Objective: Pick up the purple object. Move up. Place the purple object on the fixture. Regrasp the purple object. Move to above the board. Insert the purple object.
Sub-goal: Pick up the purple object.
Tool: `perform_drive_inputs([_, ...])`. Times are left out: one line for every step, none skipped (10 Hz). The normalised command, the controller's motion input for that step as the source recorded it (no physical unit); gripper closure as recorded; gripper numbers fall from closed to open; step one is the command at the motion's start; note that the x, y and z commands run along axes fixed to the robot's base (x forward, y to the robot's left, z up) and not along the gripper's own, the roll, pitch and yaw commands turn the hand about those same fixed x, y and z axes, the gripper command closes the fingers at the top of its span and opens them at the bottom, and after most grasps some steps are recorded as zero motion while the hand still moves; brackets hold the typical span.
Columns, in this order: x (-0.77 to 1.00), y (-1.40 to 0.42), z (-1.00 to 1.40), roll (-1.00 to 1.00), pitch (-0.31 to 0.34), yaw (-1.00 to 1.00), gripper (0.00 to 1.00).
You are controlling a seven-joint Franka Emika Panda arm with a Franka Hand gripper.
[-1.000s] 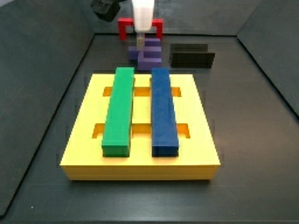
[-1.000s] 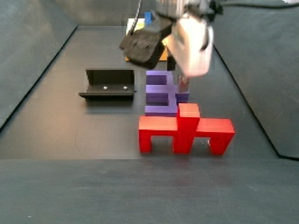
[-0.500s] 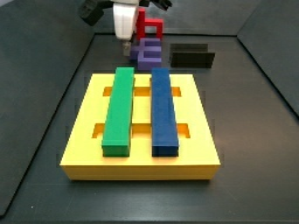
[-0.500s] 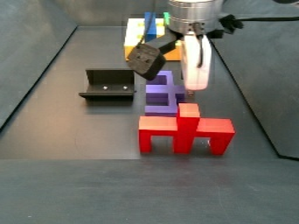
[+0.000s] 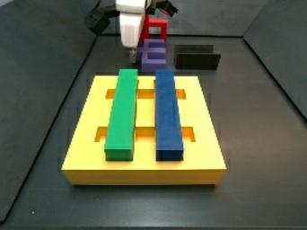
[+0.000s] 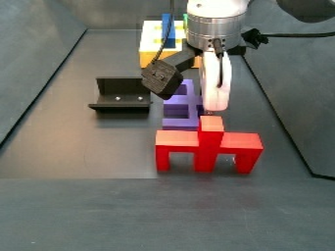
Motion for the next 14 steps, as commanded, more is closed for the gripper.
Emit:
perform_drive_inputs([0.00,0.00,0.00,0.00,0.000,0.00,0.00])
perform_drive_inputs([0.00,0.00,0.00,0.00,0.000,0.00,1.00])
perform_drive_inputs([0.00,0.00,0.00,0.00,0.000,0.00,1.00])
perform_drive_inputs([0.00,0.00,0.00,0.00,0.000,0.00,1.00])
perform_drive_inputs([0.00,0.00,0.00,0.00,0.000,0.00,1.00])
perform_drive_inputs([0.00,0.00,0.00,0.00,0.000,0.00,1.00])
perform_drive_inputs([0.00,0.00,0.00,0.00,0.000,0.00,1.00])
perform_drive_inputs([0.00,0.00,0.00,0.00,0.000,0.00,1.00])
perform_drive_inputs([0.00,0.00,0.00,0.00,0.000,0.00,1.00])
perform_drive_inputs([0.00,0.00,0.00,0.00,0.000,0.00,1.00])
perform_drive_inputs([0.00,0.00,0.00,0.00,0.000,0.00,1.00])
perform_drive_inputs([0.00,0.00,0.00,0.00,0.000,0.00,1.00])
perform_drive_inputs([0.00,0.00,0.00,0.00,0.000,0.00,1.00])
perform_drive_inputs([0.00,0.00,0.00,0.00,0.000,0.00,1.00])
